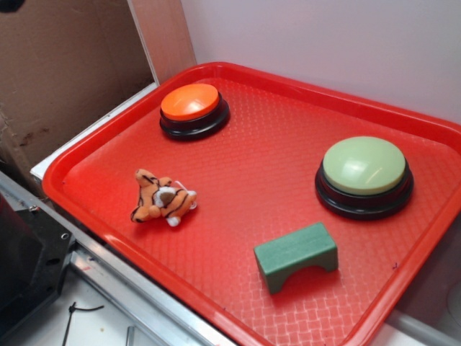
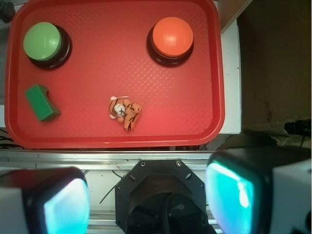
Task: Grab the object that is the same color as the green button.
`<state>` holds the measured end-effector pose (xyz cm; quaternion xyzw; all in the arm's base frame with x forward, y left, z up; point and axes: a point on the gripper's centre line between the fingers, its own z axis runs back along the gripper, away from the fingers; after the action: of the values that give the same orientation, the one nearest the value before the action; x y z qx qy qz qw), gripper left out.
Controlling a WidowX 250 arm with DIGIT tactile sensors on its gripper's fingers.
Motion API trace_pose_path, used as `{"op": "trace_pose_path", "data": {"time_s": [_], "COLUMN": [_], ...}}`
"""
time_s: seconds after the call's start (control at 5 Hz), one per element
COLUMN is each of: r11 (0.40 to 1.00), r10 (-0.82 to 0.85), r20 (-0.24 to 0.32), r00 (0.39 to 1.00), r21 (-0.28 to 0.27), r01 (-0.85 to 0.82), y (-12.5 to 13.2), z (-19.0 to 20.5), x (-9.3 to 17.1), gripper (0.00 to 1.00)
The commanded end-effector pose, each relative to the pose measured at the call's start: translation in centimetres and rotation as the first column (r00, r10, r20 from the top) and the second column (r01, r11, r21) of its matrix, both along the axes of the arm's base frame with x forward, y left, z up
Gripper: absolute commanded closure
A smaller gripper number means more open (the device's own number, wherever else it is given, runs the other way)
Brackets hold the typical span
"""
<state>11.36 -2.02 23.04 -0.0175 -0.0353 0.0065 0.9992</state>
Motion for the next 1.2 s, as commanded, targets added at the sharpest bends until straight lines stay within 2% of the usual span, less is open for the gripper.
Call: {"op": "trace_pose_path", "data": {"time_s": [0.0,0.2,0.6,0.8,1.0], "r11": [0.991,0.966,0.956,0.933,0.895], "r10": [-0.133,-0.258,-0.290,-0.353,-0.446], "r20": [0.081,0.135,0.158,0.147,0.072], "r00": [0.988,0.957,0.944,0.924,0.892], "r21": [0.036,0.046,0.004,-0.013,0.013], "r01": [0.130,0.254,0.293,0.358,0.446], "y": [-2.5,-5.6,-11.2,-13.7,-18.0], "z": [-1.3,-4.2,-9.6,-12.2,-16.2], "x": [2.0,4.1,6.4,7.3,7.4], "gripper": [0.00,0.00,0.00,0.00,0.00]}}
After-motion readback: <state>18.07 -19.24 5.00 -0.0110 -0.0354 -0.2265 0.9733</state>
